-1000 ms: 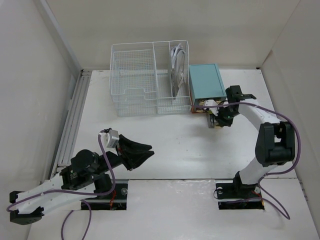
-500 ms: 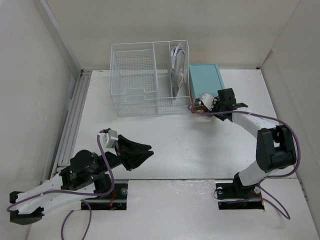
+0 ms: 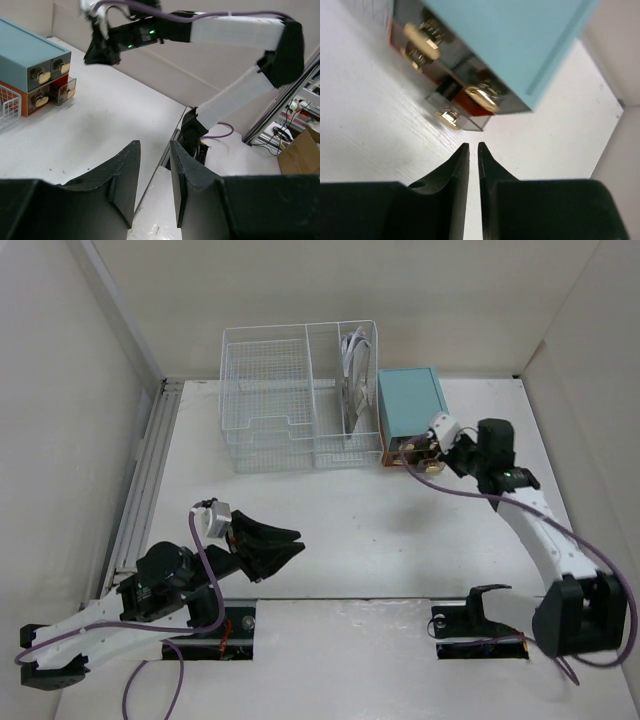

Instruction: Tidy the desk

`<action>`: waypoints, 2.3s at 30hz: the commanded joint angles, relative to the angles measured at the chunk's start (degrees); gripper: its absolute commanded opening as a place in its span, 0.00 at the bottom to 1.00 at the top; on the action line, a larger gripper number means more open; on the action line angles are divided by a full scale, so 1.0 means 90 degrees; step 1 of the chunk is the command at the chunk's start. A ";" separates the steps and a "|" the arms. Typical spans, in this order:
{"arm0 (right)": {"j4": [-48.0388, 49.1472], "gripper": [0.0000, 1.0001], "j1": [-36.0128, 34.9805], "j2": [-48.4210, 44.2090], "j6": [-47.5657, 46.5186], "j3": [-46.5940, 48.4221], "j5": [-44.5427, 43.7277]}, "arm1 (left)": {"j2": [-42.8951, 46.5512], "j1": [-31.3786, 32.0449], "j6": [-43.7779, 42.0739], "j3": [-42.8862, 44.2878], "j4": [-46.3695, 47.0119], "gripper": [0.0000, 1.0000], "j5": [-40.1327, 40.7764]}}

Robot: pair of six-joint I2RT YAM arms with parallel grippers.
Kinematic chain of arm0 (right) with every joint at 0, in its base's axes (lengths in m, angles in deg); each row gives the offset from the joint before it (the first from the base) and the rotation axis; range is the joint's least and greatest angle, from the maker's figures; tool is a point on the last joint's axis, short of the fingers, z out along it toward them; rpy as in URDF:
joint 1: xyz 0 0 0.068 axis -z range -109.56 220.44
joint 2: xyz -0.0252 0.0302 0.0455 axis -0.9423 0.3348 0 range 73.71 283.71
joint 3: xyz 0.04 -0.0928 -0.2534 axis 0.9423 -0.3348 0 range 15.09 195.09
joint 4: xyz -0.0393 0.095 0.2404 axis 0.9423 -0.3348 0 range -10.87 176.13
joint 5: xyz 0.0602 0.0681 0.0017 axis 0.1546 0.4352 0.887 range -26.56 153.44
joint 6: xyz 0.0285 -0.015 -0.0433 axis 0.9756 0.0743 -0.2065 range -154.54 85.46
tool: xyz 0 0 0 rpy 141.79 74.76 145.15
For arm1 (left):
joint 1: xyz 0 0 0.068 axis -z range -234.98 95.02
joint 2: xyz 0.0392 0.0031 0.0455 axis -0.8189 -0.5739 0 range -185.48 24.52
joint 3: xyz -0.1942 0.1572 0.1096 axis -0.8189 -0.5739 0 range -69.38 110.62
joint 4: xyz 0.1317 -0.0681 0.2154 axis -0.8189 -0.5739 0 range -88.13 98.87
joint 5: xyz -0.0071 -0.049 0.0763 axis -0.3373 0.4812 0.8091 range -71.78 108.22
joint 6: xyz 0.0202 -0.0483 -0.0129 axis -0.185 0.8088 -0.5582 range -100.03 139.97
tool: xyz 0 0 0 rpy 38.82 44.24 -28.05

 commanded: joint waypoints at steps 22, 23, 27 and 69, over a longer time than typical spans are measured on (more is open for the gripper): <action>0.1844 0.00 0.1740 0.0811 0.7511 -0.1051 0.1704 | 0.0030 0.0029 -0.0007 -0.0186 0.0425 0.27 -0.0163; 0.2018 0.00 0.1740 0.1016 0.7511 -0.1051 0.1705 | 0.0030 0.0029 -0.0007 -0.0186 0.0425 0.27 -0.0163; 0.2391 0.00 0.1740 0.2022 0.7579 -0.0642 0.1763 | -0.0028 0.0029 -0.0007 -0.0322 0.0484 0.27 -0.0104; -0.0286 1.00 0.0755 -0.2553 0.4258 0.1108 0.0263 | -0.1813 0.0029 0.0149 0.0690 0.1392 1.00 0.0013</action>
